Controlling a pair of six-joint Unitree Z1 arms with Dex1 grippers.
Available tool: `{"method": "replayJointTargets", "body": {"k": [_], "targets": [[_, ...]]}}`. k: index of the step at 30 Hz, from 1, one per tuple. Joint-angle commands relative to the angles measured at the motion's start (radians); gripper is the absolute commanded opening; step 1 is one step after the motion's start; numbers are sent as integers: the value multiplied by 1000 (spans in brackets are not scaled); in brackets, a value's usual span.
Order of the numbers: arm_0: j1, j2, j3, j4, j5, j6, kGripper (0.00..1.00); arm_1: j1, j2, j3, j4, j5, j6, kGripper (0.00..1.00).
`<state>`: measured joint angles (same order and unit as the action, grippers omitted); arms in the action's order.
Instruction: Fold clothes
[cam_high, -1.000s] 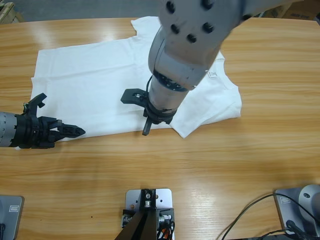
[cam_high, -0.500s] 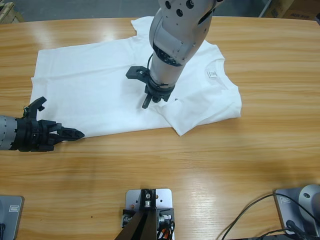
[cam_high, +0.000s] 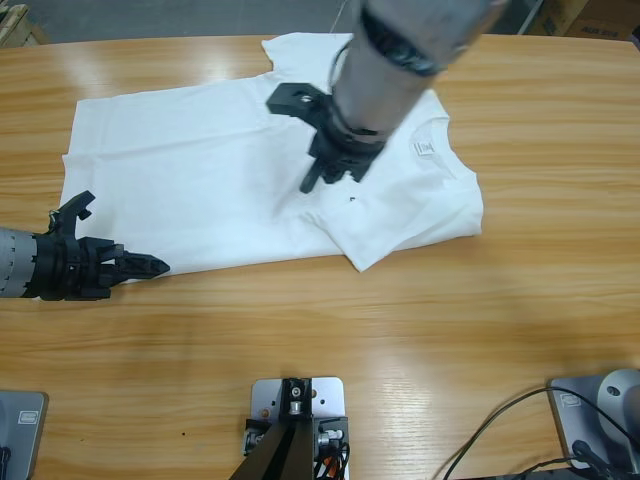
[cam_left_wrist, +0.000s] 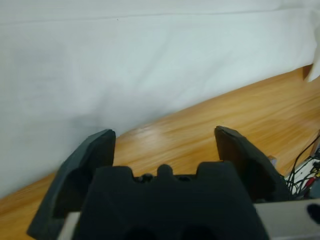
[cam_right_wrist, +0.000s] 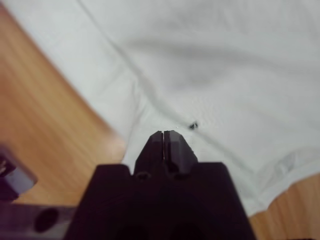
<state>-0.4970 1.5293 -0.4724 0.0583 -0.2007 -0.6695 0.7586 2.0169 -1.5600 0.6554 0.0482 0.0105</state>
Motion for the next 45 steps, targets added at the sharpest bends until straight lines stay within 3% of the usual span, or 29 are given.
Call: {"method": "replayJointTargets", "body": {"k": [1,18,28,29,30,31,32,39,43,45], "targets": [[-9,6,34,-12,14,-1,737,-7,54,140,-71,49,65,0],[-9,11,40,-12,24,-1,738,-40,264,63,-122,102,89,0],[14,-12,59,-12,47,-24,748,-124,235,39,-87,93,85,0],[22,-15,59,-12,51,-23,757,-123,218,41,-59,99,91,144],[30,-23,59,-12,57,-22,757,-123,193,48,-23,103,98,604],[40,-37,62,-11,67,-26,771,-121,141,81,-4,104,101,927],[57,-59,68,-8,75,-42,792,-120,86,120,-7,106,104,992],[201,-204,112,6,79,-220,827,-122,-309,300,-20,109,209,1000],[200,-217,90,6,75,-224,860,-155,-374,418,-60,9,284,999],[199,-206,35,24,76,-102,826,-210,-356,438,-73,16,309,960]]}}
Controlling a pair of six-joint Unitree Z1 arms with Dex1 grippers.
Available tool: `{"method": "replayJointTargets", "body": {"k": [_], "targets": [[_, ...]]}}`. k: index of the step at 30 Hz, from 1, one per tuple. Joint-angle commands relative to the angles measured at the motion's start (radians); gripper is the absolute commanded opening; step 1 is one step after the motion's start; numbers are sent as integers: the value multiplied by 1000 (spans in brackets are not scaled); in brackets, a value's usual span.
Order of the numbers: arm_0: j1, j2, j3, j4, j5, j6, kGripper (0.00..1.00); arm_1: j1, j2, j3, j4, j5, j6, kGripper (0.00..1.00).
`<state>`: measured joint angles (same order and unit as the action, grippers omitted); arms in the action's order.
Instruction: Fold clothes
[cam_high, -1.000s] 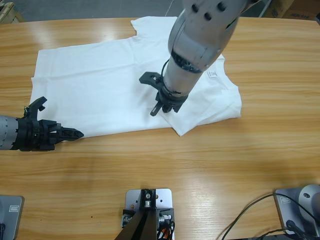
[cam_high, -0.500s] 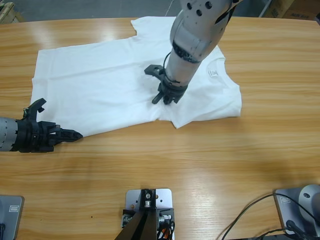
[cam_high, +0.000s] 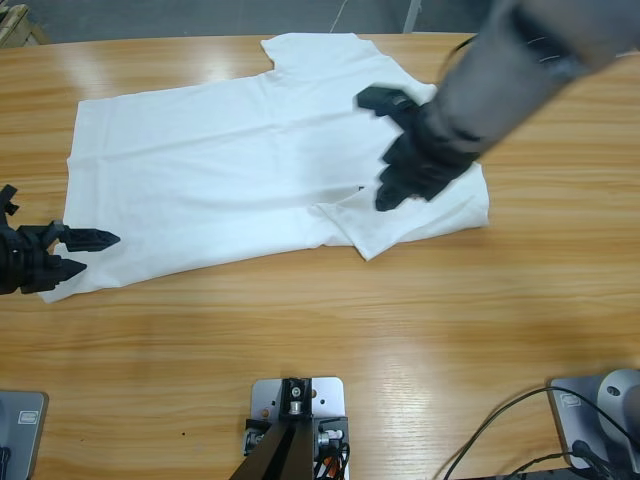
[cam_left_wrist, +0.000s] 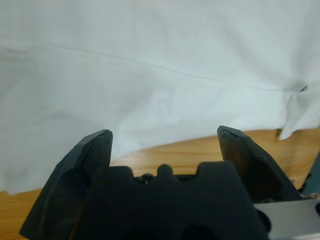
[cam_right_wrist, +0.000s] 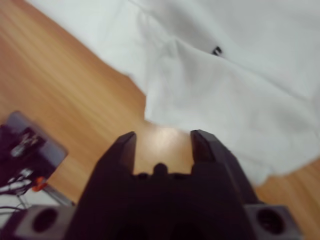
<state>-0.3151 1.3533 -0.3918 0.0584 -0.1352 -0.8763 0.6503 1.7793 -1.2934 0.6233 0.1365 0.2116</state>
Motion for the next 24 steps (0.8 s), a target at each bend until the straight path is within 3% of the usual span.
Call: {"method": "replayJointTargets", "body": {"k": [1,4,8,13,17,20,24], "targets": [[17,-17,-92,60,11,172,812,-129,-108,165,-39,-68,120,941],[12,13,-221,178,16,264,874,-170,-74,91,0,-66,126,954],[-68,89,-298,241,52,275,949,-182,25,-12,48,-73,120,966],[-151,111,-296,296,155,259,950,-232,106,-50,62,-30,127,973],[-157,189,-372,305,214,344,950,-291,242,-219,128,31,11,968],[-157,304,-446,300,225,343,953,-285,347,-348,171,33,-78,968],[-157,413,-484,298,230,288,954,-289,433,-394,197,42,-92,968]]}}
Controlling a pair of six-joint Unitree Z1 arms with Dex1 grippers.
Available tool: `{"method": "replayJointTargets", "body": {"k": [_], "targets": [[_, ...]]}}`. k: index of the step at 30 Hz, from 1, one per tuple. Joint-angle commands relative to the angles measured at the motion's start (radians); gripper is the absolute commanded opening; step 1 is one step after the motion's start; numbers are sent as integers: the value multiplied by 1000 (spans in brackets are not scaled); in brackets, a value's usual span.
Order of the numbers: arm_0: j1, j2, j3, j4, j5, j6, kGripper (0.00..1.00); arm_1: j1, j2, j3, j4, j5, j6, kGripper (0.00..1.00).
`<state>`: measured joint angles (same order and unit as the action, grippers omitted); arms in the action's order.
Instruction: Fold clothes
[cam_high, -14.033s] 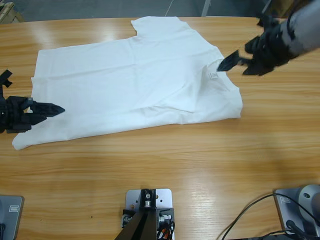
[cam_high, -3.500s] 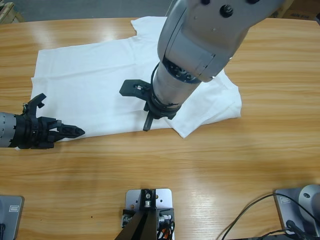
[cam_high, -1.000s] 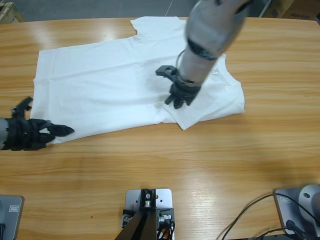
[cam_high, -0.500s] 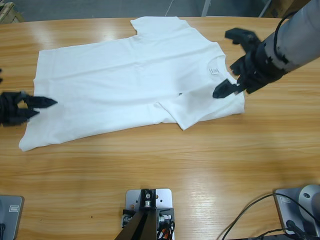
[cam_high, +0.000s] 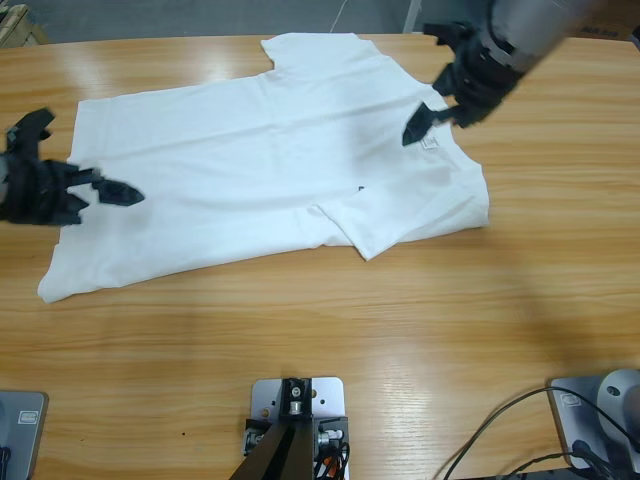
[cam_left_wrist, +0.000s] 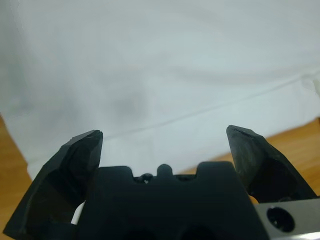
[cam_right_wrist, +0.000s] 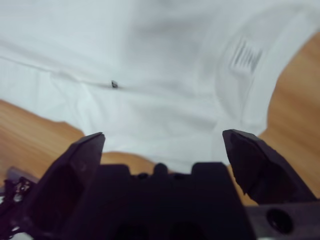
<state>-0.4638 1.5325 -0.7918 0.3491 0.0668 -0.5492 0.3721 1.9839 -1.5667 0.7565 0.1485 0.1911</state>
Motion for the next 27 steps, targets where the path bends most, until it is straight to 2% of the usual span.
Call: {"method": "replayJointTargets", "body": {"k": [1,7,10,13,20,23,27], "targets": [[-9,224,-72,16,28,-71,954,-12,227,-115,79,28,-71,968],[-9,-14,25,168,36,-200,954,5,15,130,46,0,-35,962],[-19,-46,54,180,35,-243,954,36,-53,224,10,-13,2,959],[-47,17,85,129,46,-283,954,57,-52,302,-77,-8,38,959],[-47,150,141,-95,78,-275,954,71,32,352,-210,-9,54,954],[-47,223,143,-139,91,-275,954,71,54,398,-288,-10,52,954],[-48,294,144,-157,116,-283,954,71,111,420,-305,-1,54,987]]}}
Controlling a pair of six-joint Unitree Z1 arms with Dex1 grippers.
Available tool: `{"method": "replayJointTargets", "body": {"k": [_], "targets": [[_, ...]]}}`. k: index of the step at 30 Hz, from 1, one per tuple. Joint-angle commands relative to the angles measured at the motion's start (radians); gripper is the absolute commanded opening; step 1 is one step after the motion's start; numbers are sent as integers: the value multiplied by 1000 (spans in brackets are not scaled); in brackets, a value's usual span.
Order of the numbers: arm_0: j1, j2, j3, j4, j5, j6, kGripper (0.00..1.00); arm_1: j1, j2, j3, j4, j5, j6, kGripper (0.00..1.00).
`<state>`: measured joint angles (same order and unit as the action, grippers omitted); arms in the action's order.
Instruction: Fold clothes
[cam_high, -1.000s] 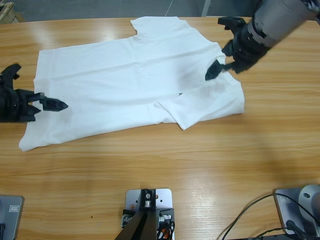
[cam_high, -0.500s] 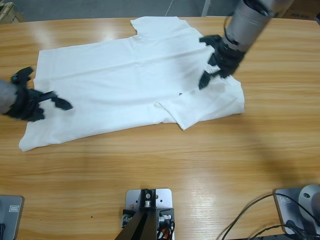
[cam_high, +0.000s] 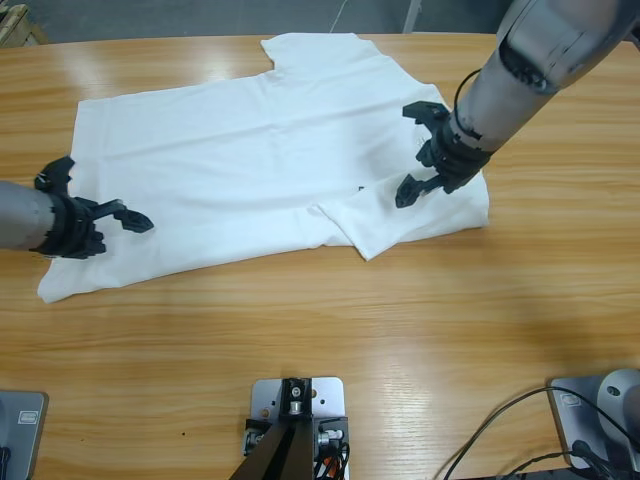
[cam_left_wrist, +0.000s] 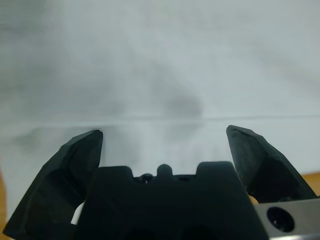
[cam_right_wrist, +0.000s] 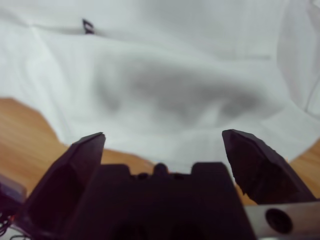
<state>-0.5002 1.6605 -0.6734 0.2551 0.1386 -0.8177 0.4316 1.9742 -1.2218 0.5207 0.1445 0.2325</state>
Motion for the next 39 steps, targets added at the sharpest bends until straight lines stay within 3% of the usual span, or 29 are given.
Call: {"method": "replayJointTargets", "body": {"k": [1,3,11,24,32,39], "targets": [[-11,170,27,-63,51,-15,953,11,134,78,-69,16,14,1000],[-11,172,33,-63,55,-9,950,-4,162,82,-51,67,13,1000],[-17,69,113,-44,6,-32,954,-5,144,169,-75,69,24,1000],[-69,60,78,98,-41,-77,1000,103,34,565,-373,37,284,1000],[-150,7,83,161,-35,-122,1000,212,-67,638,-338,-25,478,999],[-239,-22,81,188,-20,-148,1000,357,-90,630,-155,-159,724,996]]}}
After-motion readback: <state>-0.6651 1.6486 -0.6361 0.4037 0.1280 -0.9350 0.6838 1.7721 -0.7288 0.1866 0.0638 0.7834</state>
